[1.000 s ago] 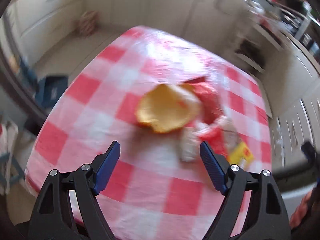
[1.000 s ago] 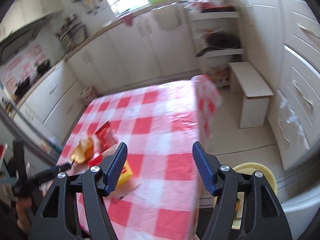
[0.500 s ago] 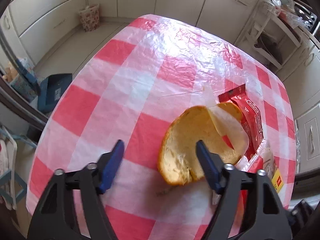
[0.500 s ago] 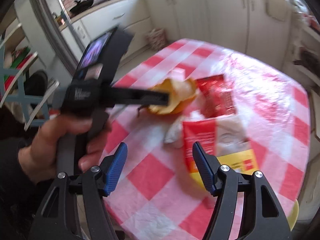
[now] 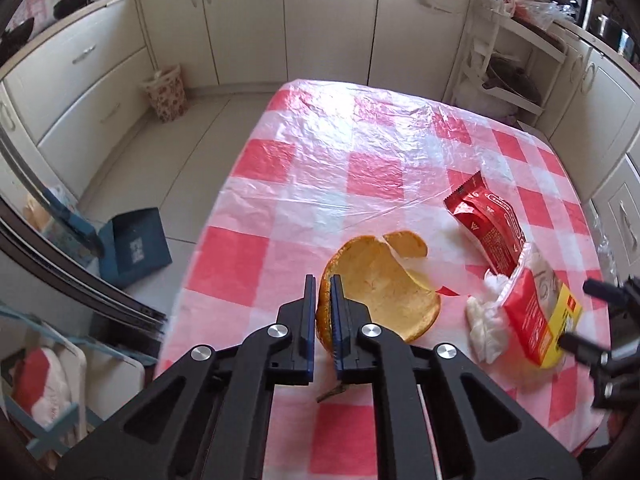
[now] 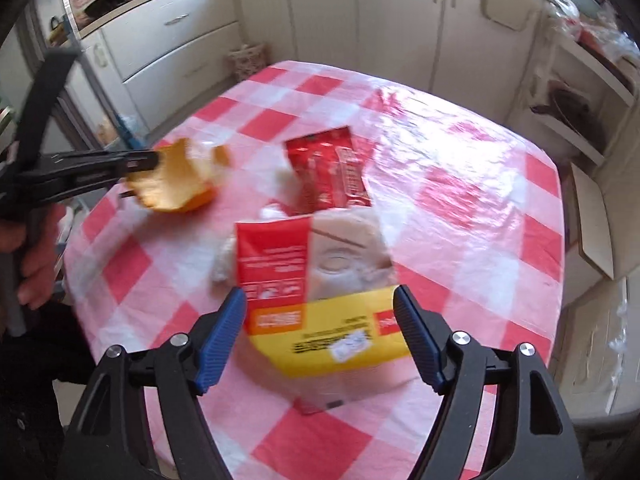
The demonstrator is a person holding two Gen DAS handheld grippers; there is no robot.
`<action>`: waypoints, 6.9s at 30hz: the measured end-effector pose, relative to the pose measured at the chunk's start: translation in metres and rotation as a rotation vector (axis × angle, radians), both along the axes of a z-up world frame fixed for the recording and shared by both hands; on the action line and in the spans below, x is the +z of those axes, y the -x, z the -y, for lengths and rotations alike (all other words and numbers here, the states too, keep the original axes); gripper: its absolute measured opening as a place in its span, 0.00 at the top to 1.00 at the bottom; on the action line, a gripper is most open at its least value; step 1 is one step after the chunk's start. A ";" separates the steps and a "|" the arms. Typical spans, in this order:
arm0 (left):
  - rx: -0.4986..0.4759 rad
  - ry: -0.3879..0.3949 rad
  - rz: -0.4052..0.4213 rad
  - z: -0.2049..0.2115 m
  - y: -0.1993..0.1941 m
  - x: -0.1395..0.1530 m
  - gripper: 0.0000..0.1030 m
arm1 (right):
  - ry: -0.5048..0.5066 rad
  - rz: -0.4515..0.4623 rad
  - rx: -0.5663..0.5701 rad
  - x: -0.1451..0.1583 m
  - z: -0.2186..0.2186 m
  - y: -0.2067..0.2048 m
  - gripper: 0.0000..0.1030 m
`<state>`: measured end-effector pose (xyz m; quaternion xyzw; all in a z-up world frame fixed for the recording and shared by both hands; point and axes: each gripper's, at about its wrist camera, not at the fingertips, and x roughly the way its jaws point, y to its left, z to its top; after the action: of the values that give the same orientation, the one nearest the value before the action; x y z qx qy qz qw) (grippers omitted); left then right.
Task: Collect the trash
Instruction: 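Return the left tool to the table and grasp another orange peel, then grasp the red-and-yellow tissue package with the right tool while left holds peel, then carry the tissue package to the yellow bin with the right tool while left holds peel, then open both tools over the yellow bin, dropping the package and orange peel, then move both open tools back over the table toward the remaining trash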
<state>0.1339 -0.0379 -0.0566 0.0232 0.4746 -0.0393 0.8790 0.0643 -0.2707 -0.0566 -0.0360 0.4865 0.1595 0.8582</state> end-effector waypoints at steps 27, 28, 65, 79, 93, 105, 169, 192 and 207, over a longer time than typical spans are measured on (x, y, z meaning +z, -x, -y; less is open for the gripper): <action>0.041 0.036 -0.136 -0.035 -0.004 -0.039 0.70 | -0.158 -0.132 -0.050 -0.011 0.019 -0.006 0.24; 0.042 0.039 -0.136 -0.036 -0.003 -0.040 0.70 | -0.135 -0.138 -0.038 -0.014 0.013 -0.007 0.24; -0.027 0.075 0.013 -0.026 0.014 0.007 0.92 | -0.050 -0.115 0.153 -0.021 -0.044 0.030 0.96; 0.013 0.126 0.108 -0.033 0.021 0.032 0.92 | -0.239 0.079 0.082 0.063 0.001 0.047 0.98; -0.049 0.070 0.279 0.015 0.047 0.066 0.92 | -0.262 0.143 -0.102 0.072 0.068 0.059 0.98; -0.144 0.080 0.342 0.079 0.060 0.077 0.92 | -0.251 0.206 -0.298 0.079 0.151 0.083 0.98; -0.256 -0.011 0.093 0.205 0.101 0.036 0.22 | -0.219 0.239 -0.644 0.068 0.238 0.086 0.36; -0.074 -0.072 0.171 0.033 0.095 0.035 0.21 | -0.102 0.168 -0.301 0.051 0.048 0.012 0.29; -0.075 -0.079 0.195 0.026 0.100 0.042 0.20 | -0.094 0.160 -0.268 0.048 0.026 0.005 0.28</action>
<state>0.0340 -0.0642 -0.0150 0.0795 0.3866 -0.0510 0.9174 0.0594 -0.2965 -0.0090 0.0570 0.4090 0.0628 0.9086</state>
